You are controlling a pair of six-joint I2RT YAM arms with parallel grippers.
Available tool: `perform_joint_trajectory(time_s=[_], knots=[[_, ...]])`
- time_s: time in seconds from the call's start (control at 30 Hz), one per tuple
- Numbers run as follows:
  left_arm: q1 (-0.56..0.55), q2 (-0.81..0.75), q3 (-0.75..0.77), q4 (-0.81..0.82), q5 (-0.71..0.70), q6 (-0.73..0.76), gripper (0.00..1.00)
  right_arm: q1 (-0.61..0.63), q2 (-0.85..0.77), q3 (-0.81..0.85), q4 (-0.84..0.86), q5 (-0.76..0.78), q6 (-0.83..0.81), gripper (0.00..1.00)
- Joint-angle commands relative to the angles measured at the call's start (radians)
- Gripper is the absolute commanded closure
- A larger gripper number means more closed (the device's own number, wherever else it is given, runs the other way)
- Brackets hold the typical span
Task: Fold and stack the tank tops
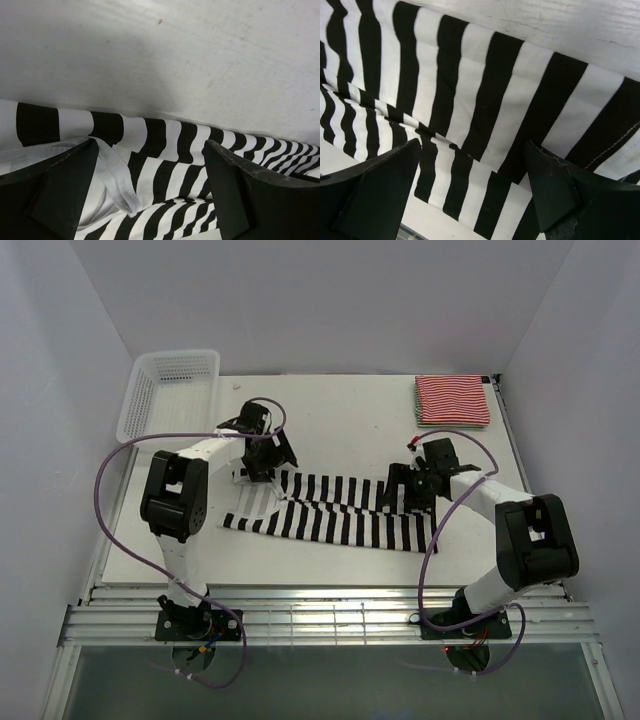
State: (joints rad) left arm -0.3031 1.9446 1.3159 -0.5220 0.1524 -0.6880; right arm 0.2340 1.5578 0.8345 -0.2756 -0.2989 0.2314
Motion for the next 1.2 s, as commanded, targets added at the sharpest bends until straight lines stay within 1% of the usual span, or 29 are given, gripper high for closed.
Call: perform_joint_trajectory(time_s=[0.0,0.07,0.1,0.17,0.2,0.23,0.27,0.3,0.33,0.4,0.43,0.47,0.5,0.53,0.57,0.6,0.67,0.8,0.87,1.0,1.17], knots=[[-0.005,0.151,0.101,0.028,0.004,0.034,0.02,0.059,-0.056,-0.087,0.027,0.006,0.032,0.1],[-0.007,0.209,0.17,0.031,0.06,0.045,0.02,0.097,-0.108,-0.132,0.029,0.012,0.069,0.1],[-0.008,0.268,0.242,0.033,0.074,0.051,0.02,0.14,-0.129,-0.155,0.032,0.014,0.092,0.1],[-0.014,0.327,0.316,0.036,0.099,0.058,0.02,0.189,-0.192,-0.227,0.05,0.014,0.173,0.1],[-0.016,0.385,0.392,0.036,0.107,0.059,0.02,0.241,-0.217,-0.251,0.061,0.012,0.207,0.1],[-0.019,0.414,0.432,0.036,0.122,0.065,0.02,0.269,-0.241,-0.297,0.076,0.012,0.247,0.1],[-0.021,0.442,0.474,0.037,0.142,0.067,0.02,0.298,-0.29,-0.313,0.1,0.009,0.303,0.1],[-0.025,0.468,0.514,0.036,0.151,0.067,0.02,0.356,-0.31,-0.322,0.107,0.003,0.321,0.1],[-0.036,0.515,0.589,0.039,0.165,0.077,0.02,0.378,-0.321,-0.324,0.107,-0.009,0.328,0.1],[-0.05,0.557,0.658,0.043,0.188,0.084,0.02,0.439,-0.309,-0.305,0.086,-0.058,0.326,0.1],[-0.065,0.594,0.721,0.046,0.203,0.102,0.02,0.456,-0.273,-0.295,0.085,-0.08,0.316,0.1],[-0.074,0.611,0.749,0.051,0.211,0.105,0.02,0.478,-0.251,-0.29,0.087,-0.1,0.309,0.1],[-0.085,0.625,0.77,0.065,0.216,0.114,0.02,0.517,-0.227,-0.291,0.098,-0.133,0.303,0.1],[-0.102,0.639,0.787,0.077,0.235,0.122,0.02,0.533,-0.202,-0.288,0.146,-0.156,0.299,0.1],[-0.109,0.657,0.811,0.088,0.239,0.127,0.02,0.547,-0.142,-0.263,0.16,-0.169,0.295,0.1],[-0.12,0.675,0.831,0.105,0.249,0.128,0.02,0.577,-0.095,-0.244,0.168,-0.17,0.286,0.1],[-0.125,0.688,0.845,0.114,0.259,0.12,0.02,0.608,-0.058,-0.203,0.17,-0.161,0.275,0.1],[-0.128,0.688,0.844,0.139,0.242,0.104,0.02,0.665,-0.033,-0.105,0.164,-0.111,0.27,0.1],[-0.128,0.677,0.841,0.139,0.233,0.105,0.02,0.665,-0.036,-0.077,0.116,-0.076,0.269,0.1],[-0.131,0.593,0.81,0.137,0.223,0.122,0.02,0.666,-0.085,-0.038,0.079,-0.014,0.276,0.1],[-0.131,0.475,0.822,0.136,0.234,0.139,0.02,0.665,-0.191,0.017,0.026,0.02,0.266,0.1]])
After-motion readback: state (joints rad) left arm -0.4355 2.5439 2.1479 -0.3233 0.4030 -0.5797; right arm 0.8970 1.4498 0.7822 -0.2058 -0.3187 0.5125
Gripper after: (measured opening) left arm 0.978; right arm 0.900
